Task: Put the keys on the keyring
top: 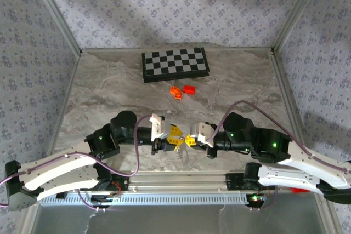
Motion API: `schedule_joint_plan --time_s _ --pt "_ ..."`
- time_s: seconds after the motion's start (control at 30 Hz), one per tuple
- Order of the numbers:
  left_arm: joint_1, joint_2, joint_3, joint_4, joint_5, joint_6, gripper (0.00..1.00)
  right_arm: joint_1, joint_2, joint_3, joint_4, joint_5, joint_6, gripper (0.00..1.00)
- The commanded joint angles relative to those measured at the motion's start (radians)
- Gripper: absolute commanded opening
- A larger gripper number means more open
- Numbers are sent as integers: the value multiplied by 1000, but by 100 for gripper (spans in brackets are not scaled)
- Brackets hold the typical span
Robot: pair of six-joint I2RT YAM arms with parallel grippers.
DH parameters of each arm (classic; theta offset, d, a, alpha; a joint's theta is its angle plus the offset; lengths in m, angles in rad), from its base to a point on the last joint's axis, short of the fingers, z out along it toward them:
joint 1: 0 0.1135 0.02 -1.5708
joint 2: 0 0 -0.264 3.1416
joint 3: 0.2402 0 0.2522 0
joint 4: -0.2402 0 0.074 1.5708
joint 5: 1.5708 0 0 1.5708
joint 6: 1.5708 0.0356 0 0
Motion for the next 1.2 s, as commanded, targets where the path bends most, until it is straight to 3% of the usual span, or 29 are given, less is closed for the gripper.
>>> schedule_joint_plan --time_s 0.0,0.4,0.57,0.73,0.87,0.93,1.03,1.17 --pt "0 3 16 34 30 -12 26 7 -17 23 20 -22 8 0" --pt "0 24 7 79 44 -33 11 6 -15 11 31 -34 13 0" --pt "1 25 -17 134 49 -64 0 6 -13 5 35 -33 19 0" --pt "0 15 -30 125 29 -67 0 7 -25 -2 37 -3 33 0" --pt "3 9 -26 59 -28 -41 0 6 -37 0 33 35 60 41" --pt "11 4 -29 36 -46 -35 0 5 -44 -2 21 41 73 54" --pt "35 -3 -30 7 -67 -39 0 4 -54 -7 12 63 89 65" --pt "75 -20 -46 -5 -66 -69 0 -4 -80 -27 25 120 113 70"
